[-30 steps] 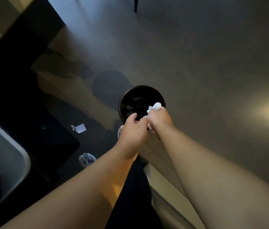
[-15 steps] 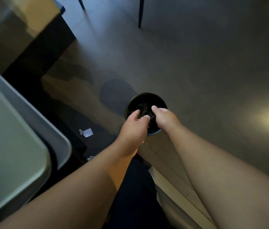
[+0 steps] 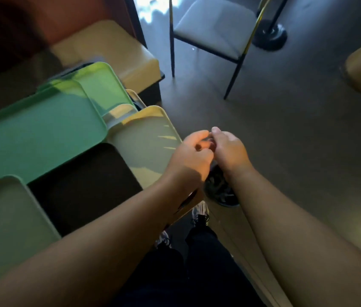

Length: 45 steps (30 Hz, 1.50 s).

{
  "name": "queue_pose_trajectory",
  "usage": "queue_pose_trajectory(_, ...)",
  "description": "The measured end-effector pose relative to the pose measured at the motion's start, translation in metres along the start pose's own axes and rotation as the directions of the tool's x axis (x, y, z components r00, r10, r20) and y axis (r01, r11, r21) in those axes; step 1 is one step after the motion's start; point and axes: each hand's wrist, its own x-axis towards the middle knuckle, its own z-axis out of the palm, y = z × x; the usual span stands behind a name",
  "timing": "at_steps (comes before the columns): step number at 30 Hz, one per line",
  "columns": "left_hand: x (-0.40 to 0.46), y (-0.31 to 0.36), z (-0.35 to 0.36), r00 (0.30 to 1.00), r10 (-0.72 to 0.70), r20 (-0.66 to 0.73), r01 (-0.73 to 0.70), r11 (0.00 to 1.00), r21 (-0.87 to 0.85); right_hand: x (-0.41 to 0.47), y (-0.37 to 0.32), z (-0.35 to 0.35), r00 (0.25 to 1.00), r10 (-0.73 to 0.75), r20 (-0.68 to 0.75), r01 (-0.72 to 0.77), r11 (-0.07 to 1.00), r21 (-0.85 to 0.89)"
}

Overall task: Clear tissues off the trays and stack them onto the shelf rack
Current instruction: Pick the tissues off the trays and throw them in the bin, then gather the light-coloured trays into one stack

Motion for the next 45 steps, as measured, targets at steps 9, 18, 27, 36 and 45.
queue_pose_trajectory(9, -0.018, -0.023, -0.085, 0.983, -0.098, -0.152, 0.091, 0.995, -0.052, -0.028, -0.017, 0.065, 0.995, -0.083, 0.051, 0.097, 0.858, -0.504)
queue_pose_trajectory(18, -0.038, -0.012, -0.123, 0.947, -0.08, -0.313, 0.047, 0.993, -0.11, -0.046, -0.044, 0.062, 0.964, -0.255, -0.08, 0.173, 0.823, -0.541)
queue_pose_trajectory(27, -0.055, -0.002, -0.161, 0.846, -0.062, -0.53, 0.013, 0.995, -0.096, -0.087, -0.095, 0.076, 0.907, -0.414, -0.081, 0.376, 0.88, -0.29)
queue_pose_trajectory(36, -0.147, -0.092, -0.233, 0.634, -0.221, -0.741, 0.212, 0.971, -0.109, -0.15, -0.043, 0.207, 0.914, -0.206, 0.35, 0.312, 0.908, -0.28)
queue_pose_trajectory(45, -0.194, -0.163, -0.261, 0.551, -0.327, -0.768, 0.259, 0.942, -0.215, -0.184, -0.003, 0.275, 0.89, -0.108, 0.442, 0.318, 0.844, -0.433)
